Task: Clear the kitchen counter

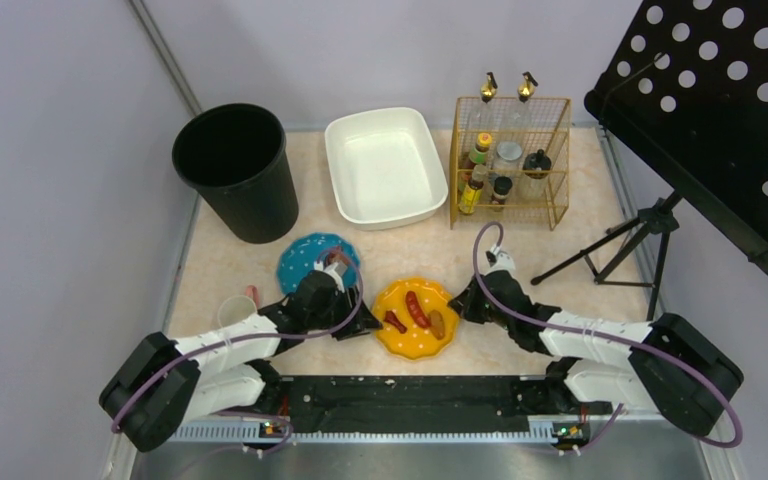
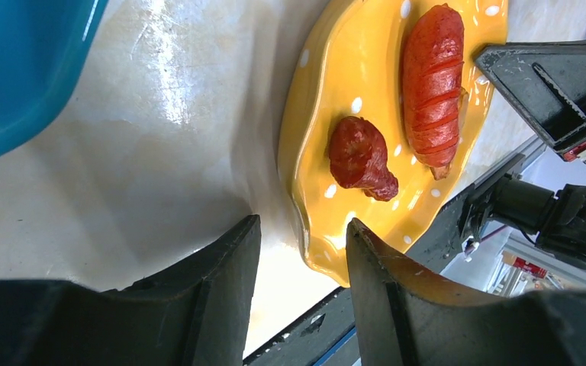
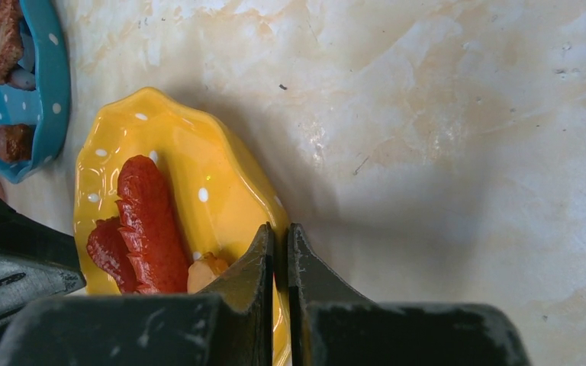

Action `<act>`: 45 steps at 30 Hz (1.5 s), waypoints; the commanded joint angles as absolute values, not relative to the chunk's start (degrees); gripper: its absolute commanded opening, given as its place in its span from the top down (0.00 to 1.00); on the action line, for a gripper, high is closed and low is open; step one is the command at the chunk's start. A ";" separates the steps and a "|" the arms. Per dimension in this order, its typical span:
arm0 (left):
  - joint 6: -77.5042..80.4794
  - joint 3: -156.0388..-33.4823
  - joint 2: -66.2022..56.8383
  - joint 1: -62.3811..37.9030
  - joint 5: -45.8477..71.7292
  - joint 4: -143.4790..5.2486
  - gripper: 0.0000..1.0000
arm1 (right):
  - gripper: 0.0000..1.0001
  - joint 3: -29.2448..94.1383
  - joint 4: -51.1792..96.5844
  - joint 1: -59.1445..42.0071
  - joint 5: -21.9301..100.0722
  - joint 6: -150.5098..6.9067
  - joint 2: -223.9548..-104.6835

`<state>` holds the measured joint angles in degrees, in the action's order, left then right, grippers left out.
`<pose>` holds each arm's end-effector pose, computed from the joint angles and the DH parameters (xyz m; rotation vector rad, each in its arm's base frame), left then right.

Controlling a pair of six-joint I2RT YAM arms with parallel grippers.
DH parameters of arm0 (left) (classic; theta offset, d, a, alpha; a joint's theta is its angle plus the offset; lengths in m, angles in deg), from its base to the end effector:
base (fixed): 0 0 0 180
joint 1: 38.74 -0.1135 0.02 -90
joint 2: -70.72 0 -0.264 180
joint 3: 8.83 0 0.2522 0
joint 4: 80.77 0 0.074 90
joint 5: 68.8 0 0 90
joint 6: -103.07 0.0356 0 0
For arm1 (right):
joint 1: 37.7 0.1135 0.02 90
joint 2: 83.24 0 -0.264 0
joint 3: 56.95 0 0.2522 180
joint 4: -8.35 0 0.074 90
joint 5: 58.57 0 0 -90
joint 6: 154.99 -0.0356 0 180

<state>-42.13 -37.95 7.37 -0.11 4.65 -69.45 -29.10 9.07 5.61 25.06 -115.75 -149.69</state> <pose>0.1388 -0.1239 0.1304 -0.2234 2.6147 -1.0420 0.1455 0.1317 0.1289 0.2156 2.3535 0.7291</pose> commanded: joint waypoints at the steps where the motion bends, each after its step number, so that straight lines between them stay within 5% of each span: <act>1: -41.08 -33.65 5.43 0.02 9.18 -60.35 0.47 | 1.00 -33.01 18.00 8.01 28.37 -118.73 -154.46; 45: -47.03 -30.73 -8.27 0.02 6.86 -82.82 0.56 | 1.00 -39.14 -3.40 10.81 33.13 -126.55 -164.89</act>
<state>-50.35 -33.40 -3.36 -0.59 0.32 -91.83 -35.40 -17.51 7.95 25.47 -126.09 -161.50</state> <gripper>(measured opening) 0.445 0.023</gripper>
